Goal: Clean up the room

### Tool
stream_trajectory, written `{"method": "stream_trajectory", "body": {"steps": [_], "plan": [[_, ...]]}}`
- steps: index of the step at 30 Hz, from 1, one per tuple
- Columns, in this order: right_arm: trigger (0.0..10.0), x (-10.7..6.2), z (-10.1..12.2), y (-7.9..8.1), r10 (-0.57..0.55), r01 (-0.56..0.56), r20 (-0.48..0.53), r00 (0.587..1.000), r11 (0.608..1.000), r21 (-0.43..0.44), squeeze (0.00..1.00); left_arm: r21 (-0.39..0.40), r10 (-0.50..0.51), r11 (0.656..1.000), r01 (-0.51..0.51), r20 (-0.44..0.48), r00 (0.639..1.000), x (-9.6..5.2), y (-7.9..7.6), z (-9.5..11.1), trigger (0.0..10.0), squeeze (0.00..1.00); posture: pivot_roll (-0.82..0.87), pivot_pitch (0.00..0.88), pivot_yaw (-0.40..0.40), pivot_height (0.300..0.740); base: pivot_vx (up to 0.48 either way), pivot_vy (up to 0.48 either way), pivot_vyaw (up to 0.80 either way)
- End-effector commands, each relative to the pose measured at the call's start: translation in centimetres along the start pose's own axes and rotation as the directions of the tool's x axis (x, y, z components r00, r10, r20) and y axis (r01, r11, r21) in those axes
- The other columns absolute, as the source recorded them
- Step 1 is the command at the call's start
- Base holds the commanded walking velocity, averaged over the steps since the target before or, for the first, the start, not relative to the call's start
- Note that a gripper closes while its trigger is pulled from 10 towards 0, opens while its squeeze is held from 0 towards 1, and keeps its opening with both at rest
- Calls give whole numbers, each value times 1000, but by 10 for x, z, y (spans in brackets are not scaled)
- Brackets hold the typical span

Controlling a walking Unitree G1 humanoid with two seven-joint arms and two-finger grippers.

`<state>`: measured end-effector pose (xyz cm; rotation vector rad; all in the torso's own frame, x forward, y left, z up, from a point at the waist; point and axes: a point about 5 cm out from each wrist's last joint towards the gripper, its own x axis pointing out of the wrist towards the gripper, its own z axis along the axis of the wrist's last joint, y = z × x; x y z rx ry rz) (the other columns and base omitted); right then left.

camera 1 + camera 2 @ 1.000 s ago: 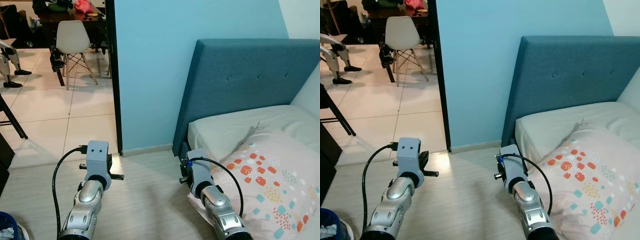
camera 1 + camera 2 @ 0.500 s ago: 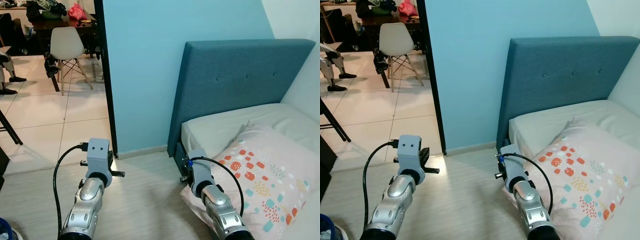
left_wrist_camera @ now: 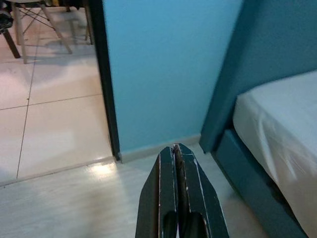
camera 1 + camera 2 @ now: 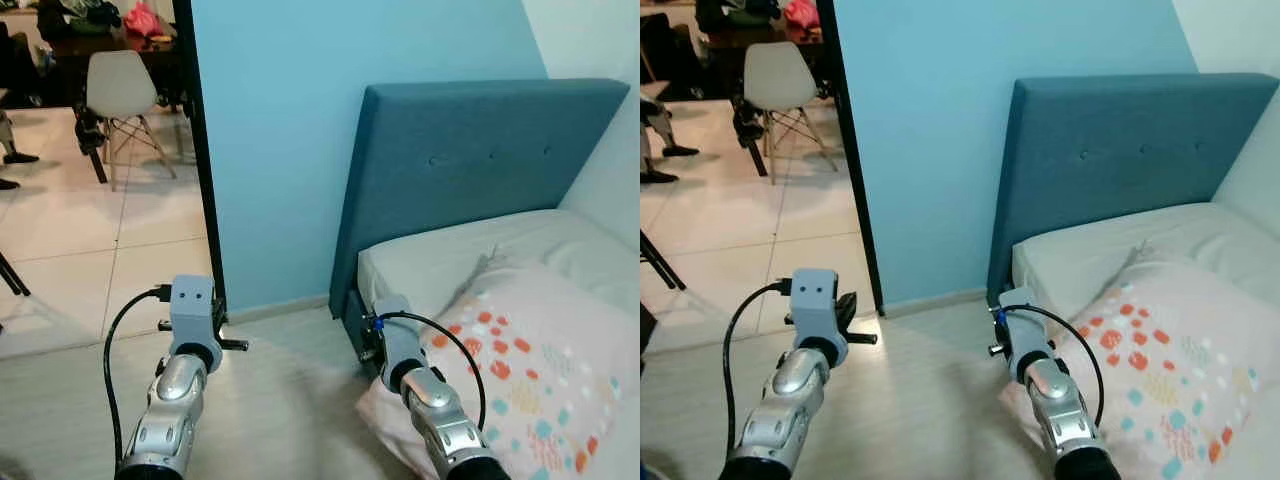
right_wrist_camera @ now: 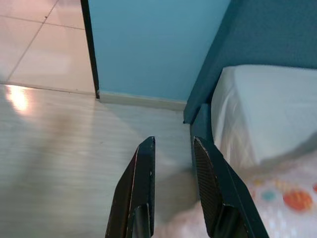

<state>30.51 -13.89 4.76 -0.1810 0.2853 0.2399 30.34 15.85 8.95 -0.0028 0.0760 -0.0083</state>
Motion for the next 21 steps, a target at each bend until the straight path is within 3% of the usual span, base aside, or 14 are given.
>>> {"method": "stream_trajectory", "body": {"steps": [1, 17, 21], "plan": [[10000, 1, 0, 5, 9, -9, 8, 1000, 1000, 24, 0, -12, 19, 1000, -19, -12, 1000, -2, 6, -4, 10000, 0, 56, 0, -74, 740, 420, 0, 0], [10000, 1, -3, 5, 4, -5, 5, 1000, 1000, 25, 0, -6, 7, 1000, -7, -9, 1000, -3, 6, -5, 10000, 0, 58, 0, -71, 740, 414, 0, 0], [10000, 0, -6, 5, -8, 9, -15, 1000, 999, 32, 0, 13, -18, 1000, 18, -15, 1000, -2, 1, -6, 10000, 0, 55, 0, -66, 740, 142, 0, 0]]}}
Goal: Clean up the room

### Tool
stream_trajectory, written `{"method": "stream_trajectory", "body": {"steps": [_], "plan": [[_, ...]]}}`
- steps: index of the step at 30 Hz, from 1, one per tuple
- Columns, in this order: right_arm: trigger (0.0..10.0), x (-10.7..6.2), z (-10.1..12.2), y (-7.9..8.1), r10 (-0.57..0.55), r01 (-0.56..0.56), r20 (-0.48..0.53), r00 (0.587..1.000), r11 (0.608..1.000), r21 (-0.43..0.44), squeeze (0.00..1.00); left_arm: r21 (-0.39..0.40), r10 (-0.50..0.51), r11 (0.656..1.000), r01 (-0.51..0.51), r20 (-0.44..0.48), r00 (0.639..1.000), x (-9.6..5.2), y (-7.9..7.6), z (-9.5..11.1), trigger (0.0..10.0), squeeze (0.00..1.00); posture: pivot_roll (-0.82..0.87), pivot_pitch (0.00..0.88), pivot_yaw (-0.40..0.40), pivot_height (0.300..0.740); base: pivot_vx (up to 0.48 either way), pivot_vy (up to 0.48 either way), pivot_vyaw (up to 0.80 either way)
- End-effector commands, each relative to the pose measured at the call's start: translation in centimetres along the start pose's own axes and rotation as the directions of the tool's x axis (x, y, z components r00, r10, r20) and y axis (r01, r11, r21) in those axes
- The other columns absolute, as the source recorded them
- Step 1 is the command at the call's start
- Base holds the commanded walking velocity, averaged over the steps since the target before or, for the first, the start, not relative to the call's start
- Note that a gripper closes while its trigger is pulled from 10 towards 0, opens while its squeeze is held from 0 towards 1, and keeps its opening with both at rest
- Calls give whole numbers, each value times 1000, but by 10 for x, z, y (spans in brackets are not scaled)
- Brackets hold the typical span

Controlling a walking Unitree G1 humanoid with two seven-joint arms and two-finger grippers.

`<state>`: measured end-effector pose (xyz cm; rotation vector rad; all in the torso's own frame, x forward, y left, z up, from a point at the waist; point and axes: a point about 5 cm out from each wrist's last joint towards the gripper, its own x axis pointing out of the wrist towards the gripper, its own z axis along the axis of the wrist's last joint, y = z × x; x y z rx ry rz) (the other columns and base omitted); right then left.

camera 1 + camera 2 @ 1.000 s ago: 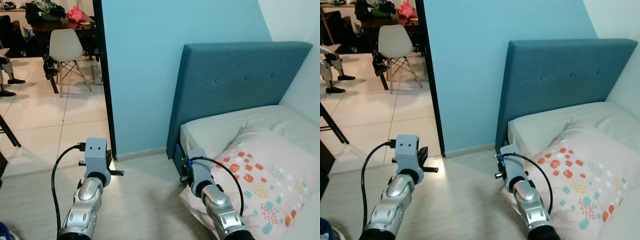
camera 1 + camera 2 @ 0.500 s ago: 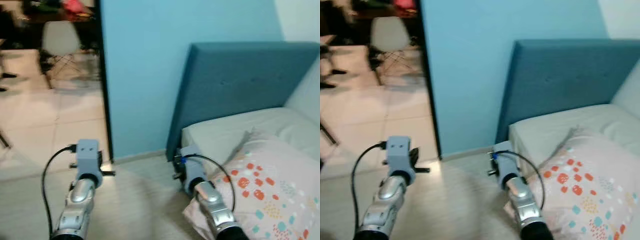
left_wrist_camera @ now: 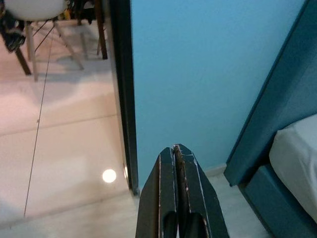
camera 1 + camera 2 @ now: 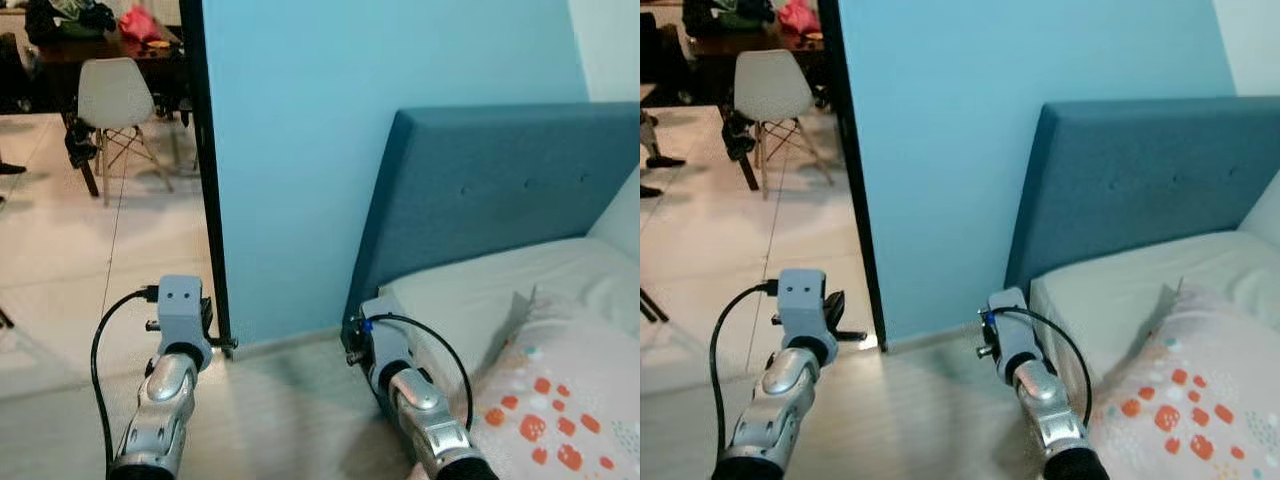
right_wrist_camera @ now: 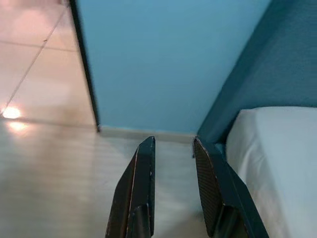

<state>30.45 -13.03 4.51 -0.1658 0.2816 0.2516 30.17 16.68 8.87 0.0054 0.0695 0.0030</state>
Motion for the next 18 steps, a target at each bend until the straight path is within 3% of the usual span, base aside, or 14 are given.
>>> {"method": "stream_trajectory", "body": {"steps": [1, 18], "plan": [[10000, -2, -5, -4, -22, 22, -21, 1000, 1000, 19, 0, 5, -30, 1000, 30, -21, 999, 0, -8, -5, 10000, 0, 55, 0, -66, 740, 0, 0, 0], [10000, -8, -9, -19, -116, 117, -20, 993, 992, 46, 0, 21, -5, 1000, 5, -2, 1000, -1, -8, -6, 10000, 0, 39, 0, -55, 740, 0, 0, -800]]}}
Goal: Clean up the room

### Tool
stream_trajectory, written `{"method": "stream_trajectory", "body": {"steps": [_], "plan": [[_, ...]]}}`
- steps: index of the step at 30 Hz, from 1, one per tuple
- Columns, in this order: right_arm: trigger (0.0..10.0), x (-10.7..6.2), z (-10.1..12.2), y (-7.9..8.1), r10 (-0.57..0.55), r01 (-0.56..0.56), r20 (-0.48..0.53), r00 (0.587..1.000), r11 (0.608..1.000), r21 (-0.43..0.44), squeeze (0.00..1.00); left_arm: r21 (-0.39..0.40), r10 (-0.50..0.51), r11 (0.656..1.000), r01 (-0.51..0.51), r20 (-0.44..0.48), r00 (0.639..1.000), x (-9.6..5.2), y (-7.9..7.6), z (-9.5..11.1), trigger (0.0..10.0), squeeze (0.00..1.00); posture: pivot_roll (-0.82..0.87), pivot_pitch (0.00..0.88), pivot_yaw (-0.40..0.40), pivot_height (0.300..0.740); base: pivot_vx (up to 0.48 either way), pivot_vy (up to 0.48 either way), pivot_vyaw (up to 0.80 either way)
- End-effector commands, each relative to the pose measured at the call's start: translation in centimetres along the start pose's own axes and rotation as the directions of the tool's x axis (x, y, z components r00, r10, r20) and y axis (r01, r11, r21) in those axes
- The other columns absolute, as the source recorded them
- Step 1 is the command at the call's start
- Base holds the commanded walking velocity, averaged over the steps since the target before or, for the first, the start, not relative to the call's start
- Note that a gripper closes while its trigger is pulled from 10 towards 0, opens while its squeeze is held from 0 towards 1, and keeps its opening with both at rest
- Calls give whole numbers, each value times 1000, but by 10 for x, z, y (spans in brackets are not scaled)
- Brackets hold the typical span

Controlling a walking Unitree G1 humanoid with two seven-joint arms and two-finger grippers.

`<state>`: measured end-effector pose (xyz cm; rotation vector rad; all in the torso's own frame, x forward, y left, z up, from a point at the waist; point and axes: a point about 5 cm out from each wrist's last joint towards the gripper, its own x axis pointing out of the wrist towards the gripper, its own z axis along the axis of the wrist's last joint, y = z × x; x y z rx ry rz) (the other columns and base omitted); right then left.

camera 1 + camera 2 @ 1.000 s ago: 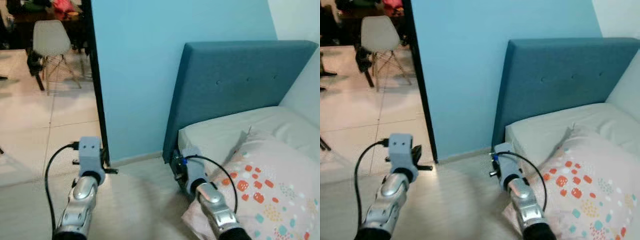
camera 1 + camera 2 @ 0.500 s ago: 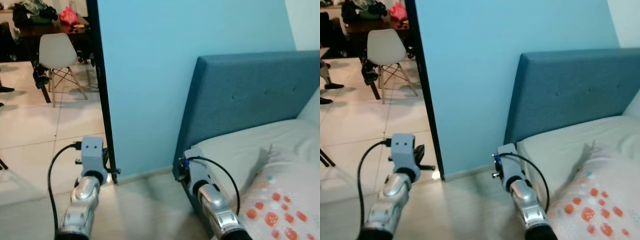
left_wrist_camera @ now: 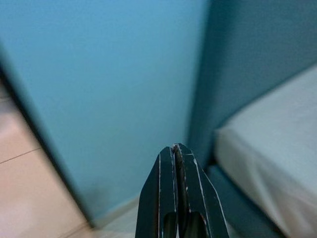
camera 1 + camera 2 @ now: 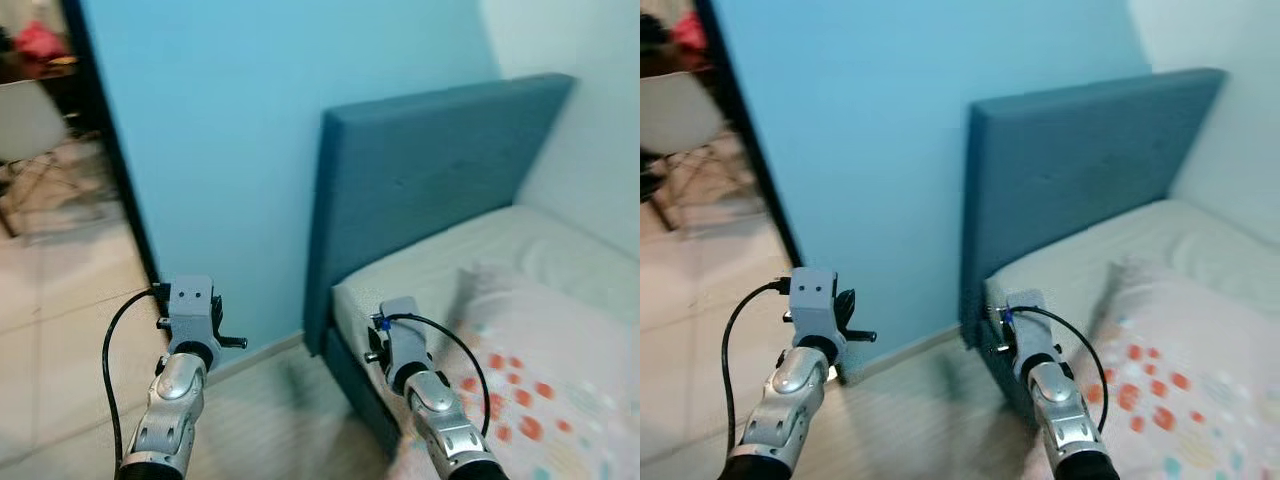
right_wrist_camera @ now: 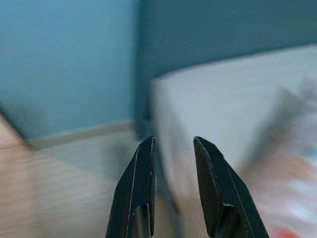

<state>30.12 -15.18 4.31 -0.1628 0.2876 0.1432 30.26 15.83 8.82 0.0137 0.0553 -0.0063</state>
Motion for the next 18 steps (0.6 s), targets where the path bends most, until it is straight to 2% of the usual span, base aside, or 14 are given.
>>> {"method": "stream_trajectory", "body": {"steps": [1, 7, 18], "plan": [[10000, -1, -2, 0, -11, 11, -6, 1000, 1000, 28, 0, 12, 4, 1000, -3, -17, 1000, -2, 0, -5, 10000, 0, 39, 0, -55, 740, 0, 0, -800], [10000, -1, 0, -5, -41, 41, 0, 999, 999, 32, 0, -11, 7, 1000, -8, -47, 999, -1, 1, -9, 10000, 0, 31, 0, -46, 740, 0, 0, -800], [10000, -2, 0, -11, -61, 61, 6, 998, 998, 23, 0, -8, 18, 1000, -18, -41, 999, 1, -2, -10, 10000, 0, 22, 0, -43, 740, 0, 0, -800]]}}
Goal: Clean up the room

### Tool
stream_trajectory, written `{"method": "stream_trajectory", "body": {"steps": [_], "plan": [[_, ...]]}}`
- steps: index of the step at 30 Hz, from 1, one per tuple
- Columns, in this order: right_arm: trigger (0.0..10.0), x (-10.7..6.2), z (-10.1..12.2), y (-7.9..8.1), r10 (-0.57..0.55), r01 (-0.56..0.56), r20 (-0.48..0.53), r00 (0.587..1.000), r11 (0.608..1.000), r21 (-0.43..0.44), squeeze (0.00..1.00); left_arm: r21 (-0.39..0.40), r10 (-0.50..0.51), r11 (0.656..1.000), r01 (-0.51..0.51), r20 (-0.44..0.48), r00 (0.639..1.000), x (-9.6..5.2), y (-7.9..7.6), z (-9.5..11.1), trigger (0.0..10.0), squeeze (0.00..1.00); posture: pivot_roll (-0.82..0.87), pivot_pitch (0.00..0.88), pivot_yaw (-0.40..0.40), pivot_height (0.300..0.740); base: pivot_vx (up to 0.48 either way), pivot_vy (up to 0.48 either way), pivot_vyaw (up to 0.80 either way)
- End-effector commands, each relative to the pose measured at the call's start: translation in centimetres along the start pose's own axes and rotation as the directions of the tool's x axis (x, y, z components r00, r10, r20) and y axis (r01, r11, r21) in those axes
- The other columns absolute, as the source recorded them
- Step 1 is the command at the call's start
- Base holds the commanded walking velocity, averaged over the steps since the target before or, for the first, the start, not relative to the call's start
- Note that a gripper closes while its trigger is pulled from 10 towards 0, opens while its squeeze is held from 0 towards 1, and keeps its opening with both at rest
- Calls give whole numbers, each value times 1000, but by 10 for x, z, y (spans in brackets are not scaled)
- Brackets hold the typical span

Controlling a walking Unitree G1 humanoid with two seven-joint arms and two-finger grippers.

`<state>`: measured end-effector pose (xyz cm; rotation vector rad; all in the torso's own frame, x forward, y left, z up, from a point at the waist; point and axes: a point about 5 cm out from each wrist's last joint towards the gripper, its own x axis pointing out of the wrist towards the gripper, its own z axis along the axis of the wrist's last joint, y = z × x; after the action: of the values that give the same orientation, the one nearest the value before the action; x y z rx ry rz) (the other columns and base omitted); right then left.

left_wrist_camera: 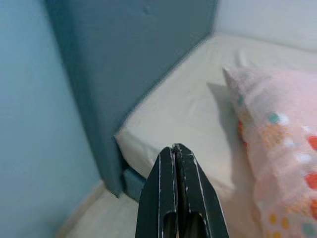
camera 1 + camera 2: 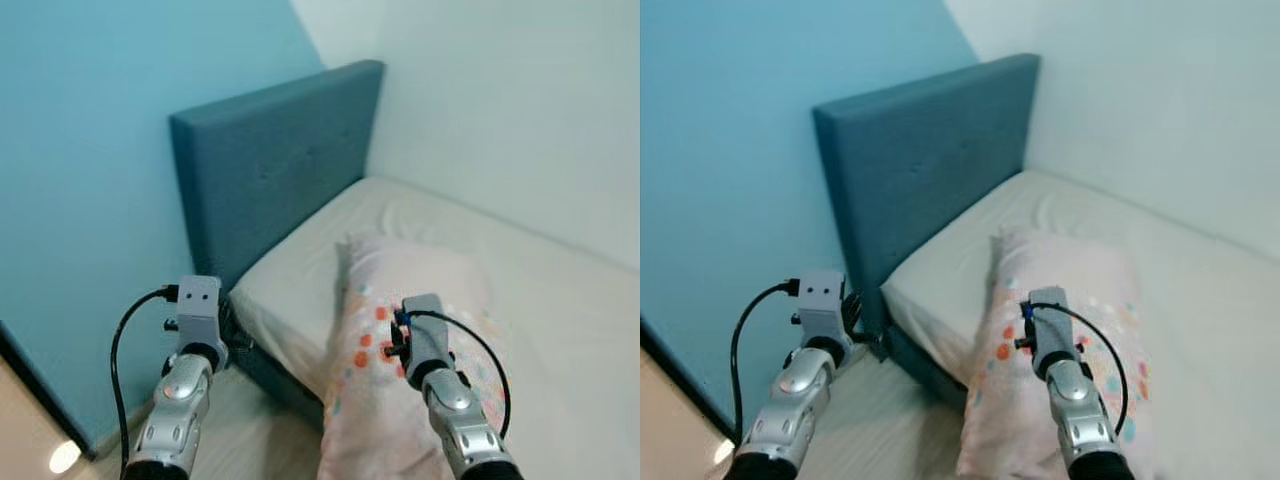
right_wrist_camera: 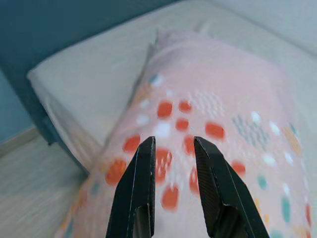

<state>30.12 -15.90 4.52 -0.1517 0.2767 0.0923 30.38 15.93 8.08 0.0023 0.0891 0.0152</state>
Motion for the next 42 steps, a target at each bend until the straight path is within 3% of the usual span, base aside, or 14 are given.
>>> {"method": "stream_trajectory", "body": {"steps": [1, 16, 22, 24, 42], "plan": [[10000, -1, 0, -4, -11, 11, -1, 1000, 1000, 5, 0, 4, -3, 1000, 3, -7, 1000, 0, -3, -3, 10000, 0, 22, 0, -43, 740, 0, 0, -800], [10000, -2, 2, -4, 29, -29, 8, 1000, 1000, -6, 0, 24, 11, 1000, -11, 4, 1000, -1, 1, -2, 10000, 0, 19, 0, -46, 740, 0, 0, -800], [10000, -1, 2, -3, 89, -89, -1, 996, 994, -69, 0, 24, 110, 994, -110, -27, 994, -6, 15, -10, 10000, 0, 14, 0, -47, 740, 0, 0, -800], [10000, 0, 4, -3, 112, -111, 5, 994, 988, -106, 0, 30, 120, 992, -120, -19, 993, -8, 17, -10, 10000, 0, 15, 0, -52, 740, 0, 0, 0], [10000, 1, 8, 6, 183, -179, 20, 983, 976, -125, 0, -31, 98, 995, -97, 47, 994, -13, 11, -1, 10000, 0, 19, 0, -58, 740, 169, 0, 0]]}}
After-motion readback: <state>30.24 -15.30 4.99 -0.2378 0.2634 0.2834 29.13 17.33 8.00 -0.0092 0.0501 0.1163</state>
